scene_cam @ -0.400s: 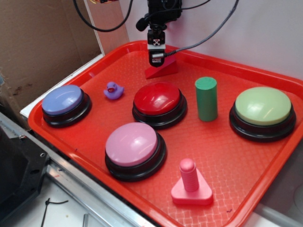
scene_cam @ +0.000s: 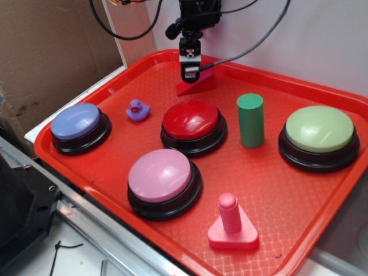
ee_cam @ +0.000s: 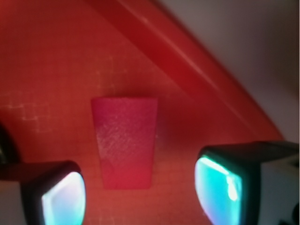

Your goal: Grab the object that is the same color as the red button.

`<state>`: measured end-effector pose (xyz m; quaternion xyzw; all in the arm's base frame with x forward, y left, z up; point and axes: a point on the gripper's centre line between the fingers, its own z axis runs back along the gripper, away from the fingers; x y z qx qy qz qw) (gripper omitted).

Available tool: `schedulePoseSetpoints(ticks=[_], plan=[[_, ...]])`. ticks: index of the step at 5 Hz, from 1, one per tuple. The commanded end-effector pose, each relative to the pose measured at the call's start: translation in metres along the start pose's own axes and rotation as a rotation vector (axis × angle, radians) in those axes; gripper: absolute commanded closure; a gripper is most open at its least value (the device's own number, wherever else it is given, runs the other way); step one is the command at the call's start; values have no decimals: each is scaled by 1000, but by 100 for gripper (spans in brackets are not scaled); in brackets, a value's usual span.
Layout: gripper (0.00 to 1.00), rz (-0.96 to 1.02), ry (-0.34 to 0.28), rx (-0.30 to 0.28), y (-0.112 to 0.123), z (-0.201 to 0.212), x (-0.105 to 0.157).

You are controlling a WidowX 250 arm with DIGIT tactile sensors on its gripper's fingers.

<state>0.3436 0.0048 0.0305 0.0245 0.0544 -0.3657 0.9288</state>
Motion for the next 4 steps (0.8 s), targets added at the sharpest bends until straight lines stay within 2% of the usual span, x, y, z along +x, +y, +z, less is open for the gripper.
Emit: schedulePoseSetpoints(ticks=[1,2,4], plan=[[0,-27,60,-32,-5,-29,2],[100,-23,84,-53,-7,-42,5],[100,11,93,-53,-3,-20,5]])
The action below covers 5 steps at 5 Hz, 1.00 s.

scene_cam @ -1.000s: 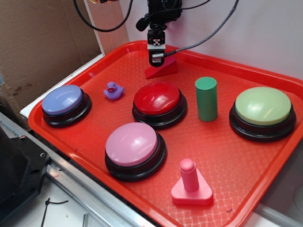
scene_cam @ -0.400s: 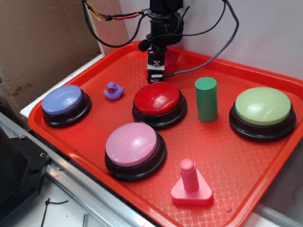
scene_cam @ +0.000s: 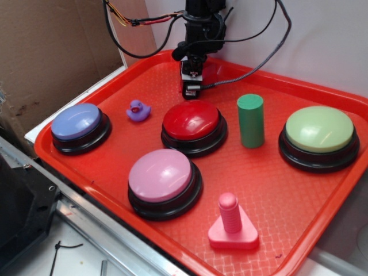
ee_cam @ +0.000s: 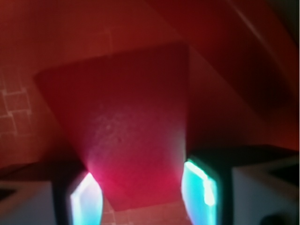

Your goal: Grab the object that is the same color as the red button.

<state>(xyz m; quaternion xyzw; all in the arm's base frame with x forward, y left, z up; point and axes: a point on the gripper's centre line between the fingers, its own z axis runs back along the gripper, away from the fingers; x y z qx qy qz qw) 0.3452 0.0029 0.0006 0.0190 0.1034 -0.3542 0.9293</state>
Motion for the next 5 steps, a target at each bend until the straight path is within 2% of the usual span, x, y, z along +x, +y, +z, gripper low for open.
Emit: schedulePoseSetpoints(ticks=[1,2,3,4,5], plan=[[100,109,28,-21,-12,55,-22],[100,366,63,-25,-48,100,-43],[100,519,-32,-60,-83,143,-70],[100,562,-78,-34,-105,186,-95],[100,589,-124,-34,-117,232,-116]])
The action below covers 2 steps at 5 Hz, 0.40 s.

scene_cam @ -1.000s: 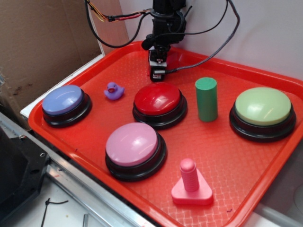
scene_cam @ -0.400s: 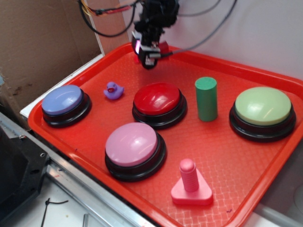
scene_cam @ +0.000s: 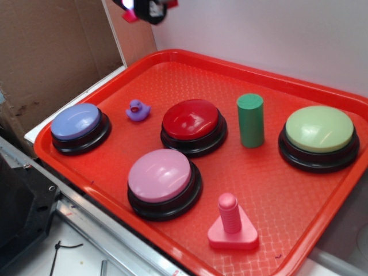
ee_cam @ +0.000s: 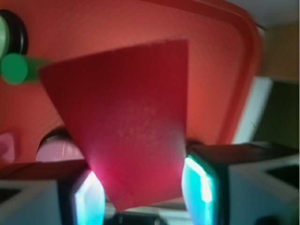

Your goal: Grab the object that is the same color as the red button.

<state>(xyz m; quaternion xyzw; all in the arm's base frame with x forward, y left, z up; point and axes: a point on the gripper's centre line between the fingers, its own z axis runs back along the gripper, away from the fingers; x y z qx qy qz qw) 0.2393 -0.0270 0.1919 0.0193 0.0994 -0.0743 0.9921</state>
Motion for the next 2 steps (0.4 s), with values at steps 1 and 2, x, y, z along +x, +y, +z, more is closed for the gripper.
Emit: schedulePoseSetpoints(ticks=[1,2], plan=[[100,22,-132,17,-5,93,-37],[100,37,-139,48,-5,91,-37]])
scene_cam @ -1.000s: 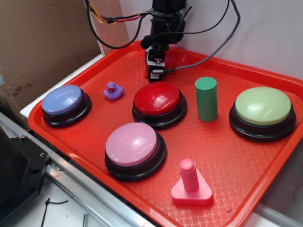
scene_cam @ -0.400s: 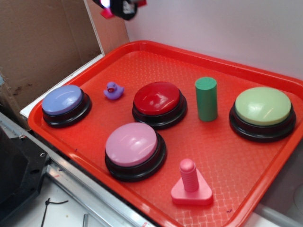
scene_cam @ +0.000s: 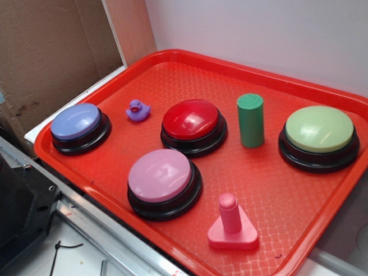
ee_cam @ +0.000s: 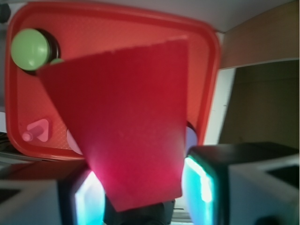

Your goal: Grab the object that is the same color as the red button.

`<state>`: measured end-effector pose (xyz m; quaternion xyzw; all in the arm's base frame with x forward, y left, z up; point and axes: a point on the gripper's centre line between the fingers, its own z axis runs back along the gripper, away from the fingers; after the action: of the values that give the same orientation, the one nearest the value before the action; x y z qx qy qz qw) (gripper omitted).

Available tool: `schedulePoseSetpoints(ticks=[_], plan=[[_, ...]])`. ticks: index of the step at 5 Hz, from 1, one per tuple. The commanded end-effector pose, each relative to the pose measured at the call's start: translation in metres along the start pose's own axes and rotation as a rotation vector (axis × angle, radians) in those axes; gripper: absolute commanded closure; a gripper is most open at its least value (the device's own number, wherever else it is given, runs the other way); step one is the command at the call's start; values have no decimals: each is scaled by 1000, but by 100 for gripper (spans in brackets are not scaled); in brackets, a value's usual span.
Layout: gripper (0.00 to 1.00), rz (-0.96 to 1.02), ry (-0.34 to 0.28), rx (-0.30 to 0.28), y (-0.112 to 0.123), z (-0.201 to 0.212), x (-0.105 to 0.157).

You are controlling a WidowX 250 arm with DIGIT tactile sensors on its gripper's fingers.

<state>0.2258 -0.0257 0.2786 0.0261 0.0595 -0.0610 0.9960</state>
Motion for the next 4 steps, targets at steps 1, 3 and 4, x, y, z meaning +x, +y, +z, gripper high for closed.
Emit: schedulePoseSetpoints(ticks=[1,3,4], plan=[[100,24,-40,23,-5,7,-2],[100,75,-17,52,-2,-2,8],[100,76,-15,49,-1,-3,10]])
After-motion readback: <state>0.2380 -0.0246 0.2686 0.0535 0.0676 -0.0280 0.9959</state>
